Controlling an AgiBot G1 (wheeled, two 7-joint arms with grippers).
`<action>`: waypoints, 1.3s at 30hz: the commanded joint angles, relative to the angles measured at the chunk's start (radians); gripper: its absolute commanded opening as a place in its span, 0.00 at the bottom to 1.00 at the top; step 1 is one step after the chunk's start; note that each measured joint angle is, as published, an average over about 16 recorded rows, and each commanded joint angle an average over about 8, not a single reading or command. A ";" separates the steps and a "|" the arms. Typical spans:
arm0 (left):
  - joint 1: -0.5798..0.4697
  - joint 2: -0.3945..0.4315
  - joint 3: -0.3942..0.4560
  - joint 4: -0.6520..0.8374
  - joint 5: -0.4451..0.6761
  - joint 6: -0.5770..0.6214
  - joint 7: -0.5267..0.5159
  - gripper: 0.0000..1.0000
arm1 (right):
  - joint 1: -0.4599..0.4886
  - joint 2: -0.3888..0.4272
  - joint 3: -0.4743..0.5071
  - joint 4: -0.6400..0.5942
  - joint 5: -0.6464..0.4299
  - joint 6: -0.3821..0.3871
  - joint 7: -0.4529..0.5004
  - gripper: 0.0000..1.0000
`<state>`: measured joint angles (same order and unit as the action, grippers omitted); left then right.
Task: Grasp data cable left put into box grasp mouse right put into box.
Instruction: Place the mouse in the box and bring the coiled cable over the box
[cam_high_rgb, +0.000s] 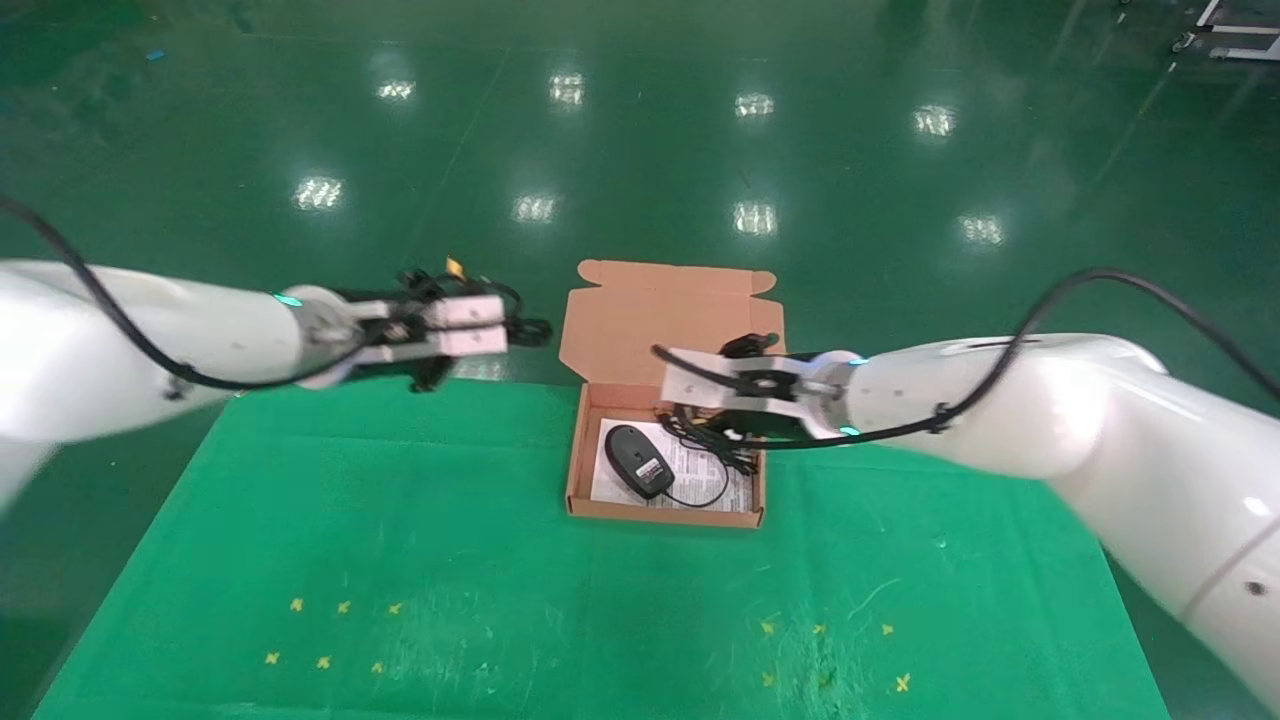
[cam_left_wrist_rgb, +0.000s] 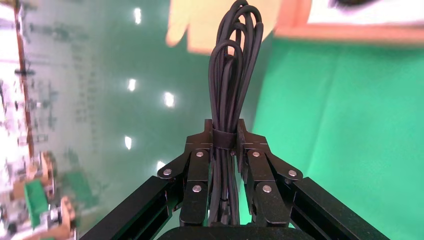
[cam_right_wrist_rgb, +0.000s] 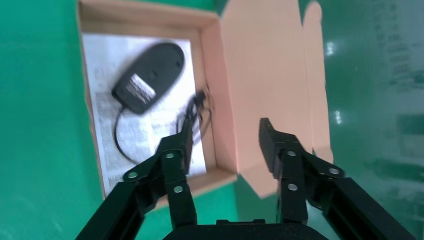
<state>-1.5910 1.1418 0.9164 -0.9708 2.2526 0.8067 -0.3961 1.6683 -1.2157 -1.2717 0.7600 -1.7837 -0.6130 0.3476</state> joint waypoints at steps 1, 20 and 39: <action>0.017 0.031 0.008 0.025 -0.010 -0.029 0.022 0.00 | 0.001 0.028 0.003 0.020 0.000 -0.001 0.010 1.00; 0.098 0.230 0.155 0.273 -0.323 -0.289 0.335 0.00 | 0.019 0.308 0.006 0.305 -0.134 -0.038 0.242 1.00; 0.085 0.237 0.355 0.277 -0.495 -0.391 0.374 1.00 | 0.018 0.428 0.019 0.464 -0.210 -0.058 0.364 1.00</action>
<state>-1.5053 1.3778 1.2628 -0.6971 1.7616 0.4202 -0.0215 1.6864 -0.7910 -1.2532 1.2186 -1.9915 -0.6707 0.7097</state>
